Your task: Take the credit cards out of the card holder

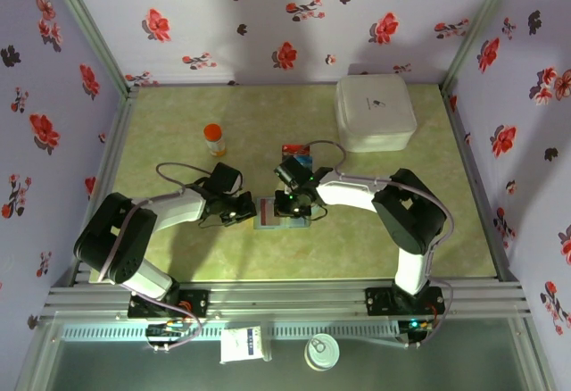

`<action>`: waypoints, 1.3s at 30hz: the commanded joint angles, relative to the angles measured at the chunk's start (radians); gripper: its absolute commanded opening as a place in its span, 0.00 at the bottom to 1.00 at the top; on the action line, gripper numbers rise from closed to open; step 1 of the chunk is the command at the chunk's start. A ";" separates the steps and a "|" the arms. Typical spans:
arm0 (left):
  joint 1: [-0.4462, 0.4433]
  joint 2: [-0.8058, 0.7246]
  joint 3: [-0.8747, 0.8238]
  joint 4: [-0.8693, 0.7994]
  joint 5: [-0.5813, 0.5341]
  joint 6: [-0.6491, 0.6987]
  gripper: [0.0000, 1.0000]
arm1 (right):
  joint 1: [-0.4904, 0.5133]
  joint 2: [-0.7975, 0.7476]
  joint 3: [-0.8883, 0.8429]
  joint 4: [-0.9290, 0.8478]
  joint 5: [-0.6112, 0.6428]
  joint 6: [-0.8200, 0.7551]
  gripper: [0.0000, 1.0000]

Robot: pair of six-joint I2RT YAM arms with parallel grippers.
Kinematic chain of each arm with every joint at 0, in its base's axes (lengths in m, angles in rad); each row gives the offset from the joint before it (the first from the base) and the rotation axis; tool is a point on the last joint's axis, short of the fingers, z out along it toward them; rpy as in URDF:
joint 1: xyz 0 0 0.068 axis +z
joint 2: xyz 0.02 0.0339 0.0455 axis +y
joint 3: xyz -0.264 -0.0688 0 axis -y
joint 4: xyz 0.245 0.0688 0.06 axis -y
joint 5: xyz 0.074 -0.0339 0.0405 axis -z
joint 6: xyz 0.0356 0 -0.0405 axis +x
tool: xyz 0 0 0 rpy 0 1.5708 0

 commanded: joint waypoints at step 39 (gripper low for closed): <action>-0.088 0.030 0.117 0.021 -0.015 -0.086 0.17 | -0.134 -0.021 -0.307 0.420 -0.269 0.056 0.12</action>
